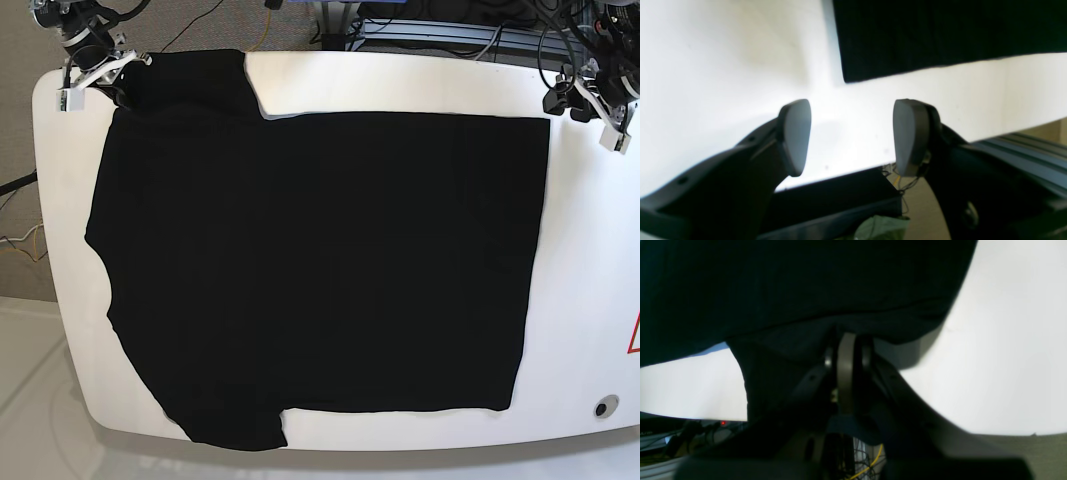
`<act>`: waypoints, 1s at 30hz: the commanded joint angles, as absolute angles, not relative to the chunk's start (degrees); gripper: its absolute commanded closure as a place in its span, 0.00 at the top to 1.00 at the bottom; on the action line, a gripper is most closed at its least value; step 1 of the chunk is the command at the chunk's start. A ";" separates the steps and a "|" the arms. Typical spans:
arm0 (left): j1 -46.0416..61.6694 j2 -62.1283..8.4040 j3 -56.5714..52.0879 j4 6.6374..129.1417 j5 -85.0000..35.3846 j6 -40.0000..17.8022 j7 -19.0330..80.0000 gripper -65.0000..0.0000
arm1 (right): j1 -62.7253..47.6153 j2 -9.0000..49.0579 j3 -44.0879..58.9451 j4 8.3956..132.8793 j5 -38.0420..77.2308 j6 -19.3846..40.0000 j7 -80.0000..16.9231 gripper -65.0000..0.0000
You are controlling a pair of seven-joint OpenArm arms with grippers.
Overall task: Fold the T-shirt properly
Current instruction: 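Open the left gripper and lift it off the shirt edge, then lower the left gripper onto the black shirt's corner and close it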
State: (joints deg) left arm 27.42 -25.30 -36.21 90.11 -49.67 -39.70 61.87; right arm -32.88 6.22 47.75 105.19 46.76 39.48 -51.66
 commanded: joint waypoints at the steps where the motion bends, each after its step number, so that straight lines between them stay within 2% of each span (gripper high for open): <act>1: 26.31 -26.57 -36.02 90.31 -49.59 -40.00 60.20 0.52 | -33.19 6.93 48.06 105.76 47.87 40.00 -50.58 0.00; 15: 22.70 -25.40 -34.06 84.47 -51.20 -40.00 59.80 0.54 | -33.55 6.88 48.26 106.02 47.73 40.00 -50.54 0.00; 30: 21.98 -20.34 -27.61 86.88 -48.48 -40.00 58.09 0.54 | -33.17 6.82 48.26 105.55 48.14 40.00 -50.62 0.00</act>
State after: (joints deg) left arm 21.91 -19.94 -28.40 86.11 -49.45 -39.94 57.36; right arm -32.88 6.20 47.77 104.84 46.78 39.48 -51.64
